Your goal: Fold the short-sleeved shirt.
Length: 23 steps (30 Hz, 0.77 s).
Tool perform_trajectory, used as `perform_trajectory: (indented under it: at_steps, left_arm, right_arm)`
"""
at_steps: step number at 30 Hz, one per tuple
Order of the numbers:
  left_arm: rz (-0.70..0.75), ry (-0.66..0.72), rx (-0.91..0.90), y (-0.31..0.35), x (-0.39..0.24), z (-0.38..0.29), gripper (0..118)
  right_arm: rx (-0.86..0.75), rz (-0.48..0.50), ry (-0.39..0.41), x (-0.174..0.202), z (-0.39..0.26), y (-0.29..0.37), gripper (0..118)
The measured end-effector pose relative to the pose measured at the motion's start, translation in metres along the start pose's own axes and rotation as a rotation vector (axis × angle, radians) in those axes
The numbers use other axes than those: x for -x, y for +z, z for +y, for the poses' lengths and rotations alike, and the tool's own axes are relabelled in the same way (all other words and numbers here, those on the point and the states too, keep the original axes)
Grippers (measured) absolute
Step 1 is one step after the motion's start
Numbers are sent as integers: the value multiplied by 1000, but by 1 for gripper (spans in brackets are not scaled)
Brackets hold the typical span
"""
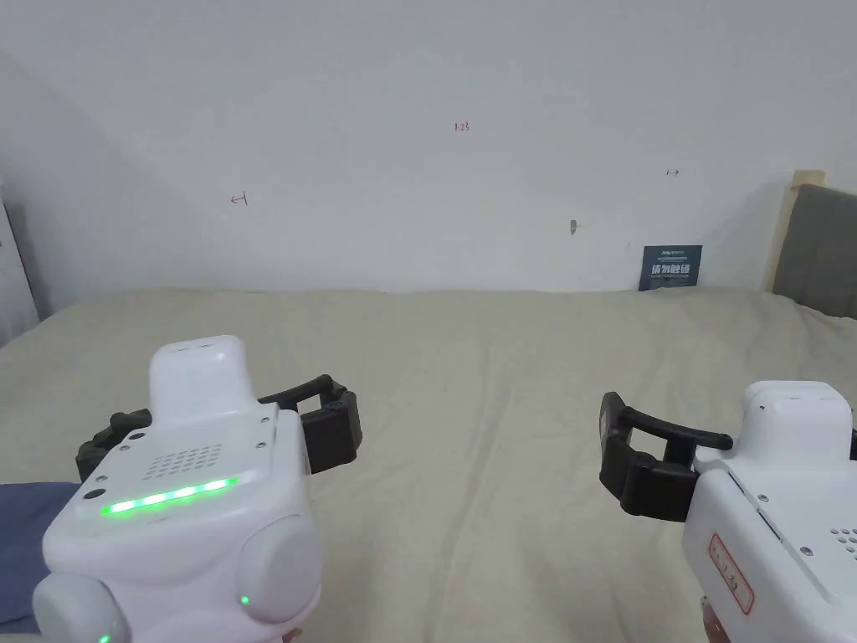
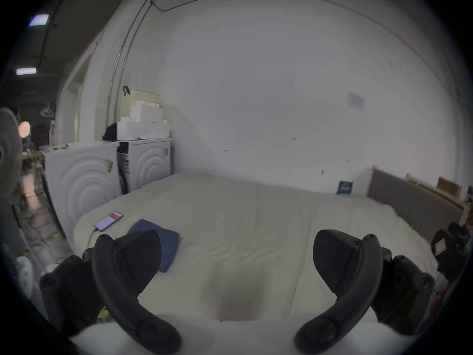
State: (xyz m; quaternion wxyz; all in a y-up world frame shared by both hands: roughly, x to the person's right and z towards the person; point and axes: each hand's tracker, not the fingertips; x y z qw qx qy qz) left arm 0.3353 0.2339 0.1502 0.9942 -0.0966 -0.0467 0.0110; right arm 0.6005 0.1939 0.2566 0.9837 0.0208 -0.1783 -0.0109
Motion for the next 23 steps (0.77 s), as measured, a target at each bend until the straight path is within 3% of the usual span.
perform_trajectory:
  at_steps: [7,15,19,23]
  left_arm:
    - [-100,82,56,-8,-4,-5,118]
    - [-140,4,23,-8,-5,-8,118]
    - [-265,143,119,-17,4,-8,118]
    - [-194,214,117,-22,9,-10,118]
  right_arm:
    - [29,-5,-28,-3,-1,-1,118]
    - [51,-10,-48,-6,-3,-4,118]
    - [56,-8,-60,-6,-3,-3,118]
    - [53,-2,-56,-6,-3,-2,118]
